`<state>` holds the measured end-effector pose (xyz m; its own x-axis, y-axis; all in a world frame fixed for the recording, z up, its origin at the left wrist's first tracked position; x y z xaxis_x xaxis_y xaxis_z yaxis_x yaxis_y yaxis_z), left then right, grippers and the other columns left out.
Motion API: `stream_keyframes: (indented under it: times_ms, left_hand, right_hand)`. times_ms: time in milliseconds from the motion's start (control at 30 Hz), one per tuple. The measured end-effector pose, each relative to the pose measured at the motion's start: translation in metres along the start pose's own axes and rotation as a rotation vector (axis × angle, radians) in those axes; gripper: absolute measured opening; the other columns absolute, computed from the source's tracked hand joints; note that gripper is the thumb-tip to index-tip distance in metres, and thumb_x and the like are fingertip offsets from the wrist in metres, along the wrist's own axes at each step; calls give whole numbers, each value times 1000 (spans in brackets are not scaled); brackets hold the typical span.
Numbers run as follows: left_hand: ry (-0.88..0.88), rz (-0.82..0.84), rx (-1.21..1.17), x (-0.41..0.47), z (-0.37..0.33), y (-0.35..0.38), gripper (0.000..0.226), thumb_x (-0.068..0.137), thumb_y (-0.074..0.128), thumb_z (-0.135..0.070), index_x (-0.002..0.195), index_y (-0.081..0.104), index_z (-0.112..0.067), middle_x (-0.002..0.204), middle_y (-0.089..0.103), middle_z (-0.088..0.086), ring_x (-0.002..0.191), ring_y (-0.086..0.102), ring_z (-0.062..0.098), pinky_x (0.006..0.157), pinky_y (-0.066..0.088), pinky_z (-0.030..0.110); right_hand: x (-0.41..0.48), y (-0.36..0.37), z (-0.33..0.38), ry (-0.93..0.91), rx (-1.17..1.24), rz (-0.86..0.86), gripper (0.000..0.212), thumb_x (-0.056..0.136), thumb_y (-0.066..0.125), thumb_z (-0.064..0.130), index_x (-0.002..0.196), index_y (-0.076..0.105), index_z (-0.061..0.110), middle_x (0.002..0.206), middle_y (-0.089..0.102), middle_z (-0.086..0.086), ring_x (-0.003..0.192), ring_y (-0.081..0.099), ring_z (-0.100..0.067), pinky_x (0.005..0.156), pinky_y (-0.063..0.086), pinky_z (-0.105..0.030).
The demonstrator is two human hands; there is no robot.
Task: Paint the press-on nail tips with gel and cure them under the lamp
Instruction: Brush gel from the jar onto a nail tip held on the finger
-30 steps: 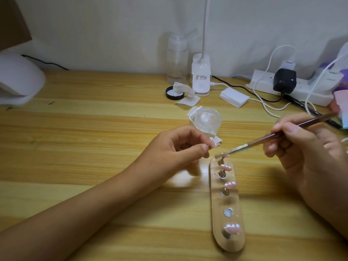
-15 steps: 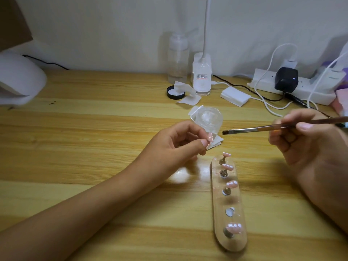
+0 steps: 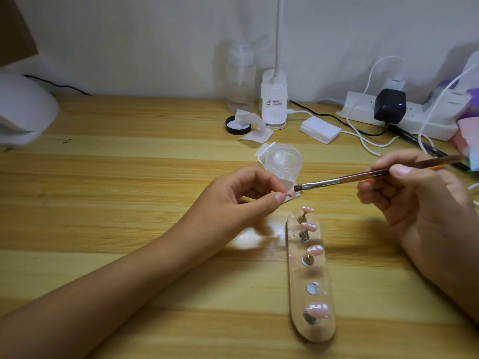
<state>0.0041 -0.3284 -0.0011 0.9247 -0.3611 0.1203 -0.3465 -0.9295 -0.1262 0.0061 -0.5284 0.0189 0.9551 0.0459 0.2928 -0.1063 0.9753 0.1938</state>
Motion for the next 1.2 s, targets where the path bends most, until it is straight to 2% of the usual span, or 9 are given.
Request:
stream_keyframes:
  times_ms: [133,300,467,600,733,867,967,1067,1200]
  left_hand:
    - [8,14,17,0,-1,1,7,83,66,-25,82,69,-31,79,63,-14,74,53,1,68,42,19]
    - [14,19,33,-1,-2,2,5,83,64,-24,81,67,-24,85,65,5,78,53,7,70,41,20]
    - [8,19,22,-1,-2,2,6,83,64,-26,81,68,-30,84,63,-9,77,53,1,69,41,14]
    - [8,12,31,-1,-1,1,5,83,66,-27,81,68,-31,85,63,-8,78,54,2,69,41,11]
    - [7,27,27,-1,0,3,7,82,67,-25,80,69,-32,86,65,6,78,54,6,68,41,15]
    - [-4,33,15,-1,2,4,7,81,68,-25,80,69,-32,82,63,0,75,53,5,66,41,15]
    - [-14,23,12,-1,3,3,3,81,68,-27,81,69,-29,84,67,6,75,53,8,67,41,21]
    - [-18,14,-31,-1,3,1,3,81,68,-25,82,70,-28,80,67,2,72,54,8,69,43,25]
    - [-13,5,-69,-1,2,0,5,81,69,-21,81,71,-25,75,65,-6,68,57,5,68,48,19]
  right_hand:
    - [-2,5,0,2,-21,28,38,86,41,9,75,73,26,69,69,0,65,66,-12,64,55,-21]
    - [-3,3,3,-33,-94,12,36,86,43,10,76,72,28,69,68,1,68,66,-13,68,55,-22]
    - [-1,-2,3,-39,-70,-27,35,87,43,10,76,71,27,70,68,2,68,65,-13,67,54,-22]
    - [3,-6,2,1,21,-69,39,85,40,9,70,71,26,66,67,3,63,64,-11,62,53,-20]
    - [2,-2,-1,27,24,-47,37,85,41,10,68,71,25,62,65,2,59,63,-11,58,52,-20]
    - [-1,4,0,17,-25,-9,37,87,42,12,70,71,26,61,66,-1,59,64,-12,58,53,-20]
    - [-2,-2,1,-13,-67,-51,33,88,45,12,72,71,26,63,67,-2,62,65,-13,60,54,-22]
    - [-1,-7,3,-32,-55,-92,33,88,44,12,73,70,26,65,67,-1,64,66,-13,61,54,-22]
    - [1,-7,6,-40,-8,-77,39,88,40,10,73,71,27,64,67,3,64,66,-11,62,54,-21]
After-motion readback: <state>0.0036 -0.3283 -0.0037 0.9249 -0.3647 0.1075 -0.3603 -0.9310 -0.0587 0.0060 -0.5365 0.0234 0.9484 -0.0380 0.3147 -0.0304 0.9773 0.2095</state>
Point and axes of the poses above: each hand's wrist, its own x-axis towards the middle knuckle, its own y-axis out of the palm, z = x × y, the point moved 10 cm from there along x, towards the middle knuckle
